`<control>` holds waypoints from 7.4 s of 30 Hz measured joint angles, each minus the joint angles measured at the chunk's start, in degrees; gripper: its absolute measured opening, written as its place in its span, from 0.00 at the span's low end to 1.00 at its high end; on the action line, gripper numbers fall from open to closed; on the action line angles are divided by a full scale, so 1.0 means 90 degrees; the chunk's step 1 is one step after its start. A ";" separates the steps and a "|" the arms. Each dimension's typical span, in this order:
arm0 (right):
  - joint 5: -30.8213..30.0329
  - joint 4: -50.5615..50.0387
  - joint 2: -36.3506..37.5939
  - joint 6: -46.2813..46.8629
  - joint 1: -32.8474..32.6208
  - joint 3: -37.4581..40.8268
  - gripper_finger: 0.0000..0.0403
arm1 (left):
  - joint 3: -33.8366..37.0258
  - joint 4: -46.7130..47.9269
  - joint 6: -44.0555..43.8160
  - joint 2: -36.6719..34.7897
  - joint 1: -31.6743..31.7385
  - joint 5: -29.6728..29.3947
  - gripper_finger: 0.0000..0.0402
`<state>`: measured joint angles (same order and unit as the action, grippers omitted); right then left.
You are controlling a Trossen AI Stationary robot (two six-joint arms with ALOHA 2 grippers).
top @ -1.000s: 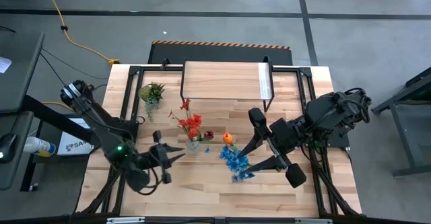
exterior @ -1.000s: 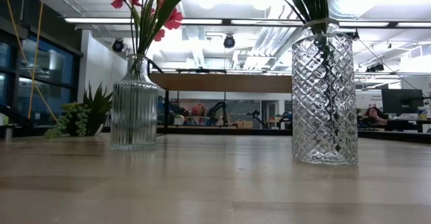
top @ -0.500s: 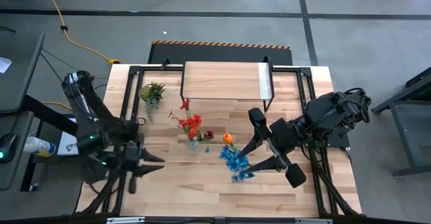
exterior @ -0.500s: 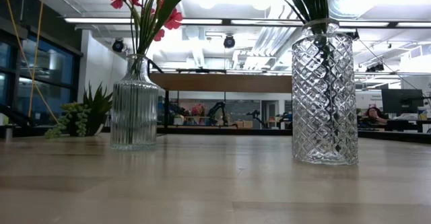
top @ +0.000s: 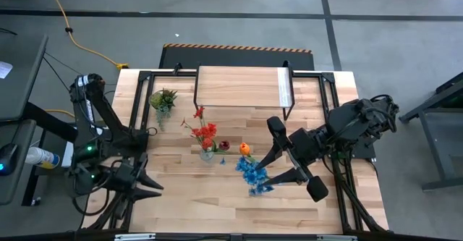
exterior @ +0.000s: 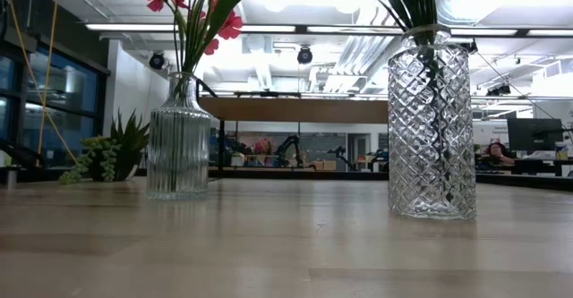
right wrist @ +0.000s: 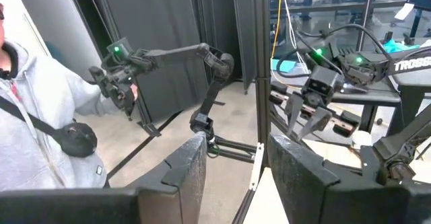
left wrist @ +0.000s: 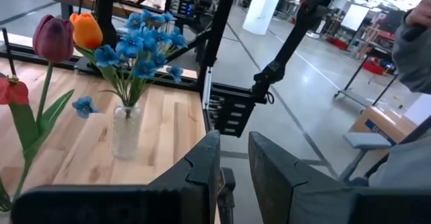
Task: Pick and place flowers into a vace then onto a shelf
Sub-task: Put the right transparent vase with flowers on the shelf
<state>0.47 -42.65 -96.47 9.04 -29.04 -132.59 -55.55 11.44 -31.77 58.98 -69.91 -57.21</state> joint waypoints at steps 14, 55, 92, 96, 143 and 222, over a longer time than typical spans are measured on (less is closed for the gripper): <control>0.0432 -0.1780 0.0216 0.1843 -0.0091 -0.0173 0.38 | 0.0000 -0.0061 -0.0001 0.0000 0.0012 -0.0008 0.28; -0.3232 -0.2787 0.0313 0.8686 -0.3224 0.6322 0.38 | 0.0000 -0.0122 -0.0695 0.0005 0.0015 -0.0174 0.28; -0.4661 -0.0457 0.0316 0.7454 -0.2313 0.7591 0.47 | 0.0000 -0.0170 -0.0707 0.0005 0.0015 -0.0182 0.28; -0.4737 -0.0395 0.0316 0.7372 -0.2240 0.7591 0.53 | 0.0000 -0.0168 -0.0702 0.0005 0.0015 -0.0158 0.28; -0.4194 -0.0073 0.0299 0.7443 -0.2633 0.7589 0.58 | 0.0000 -0.0163 -0.0692 0.0005 0.0015 -0.0064 0.28; -0.5530 0.6433 0.0267 0.5272 -0.1816 1.1072 0.81 | 0.0002 -0.0143 -0.1006 0.0004 0.0017 -0.0611 0.28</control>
<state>-49.30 15.25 -94.06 56.49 -45.38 -32.95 -55.53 10.16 -40.82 59.02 -69.76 -62.70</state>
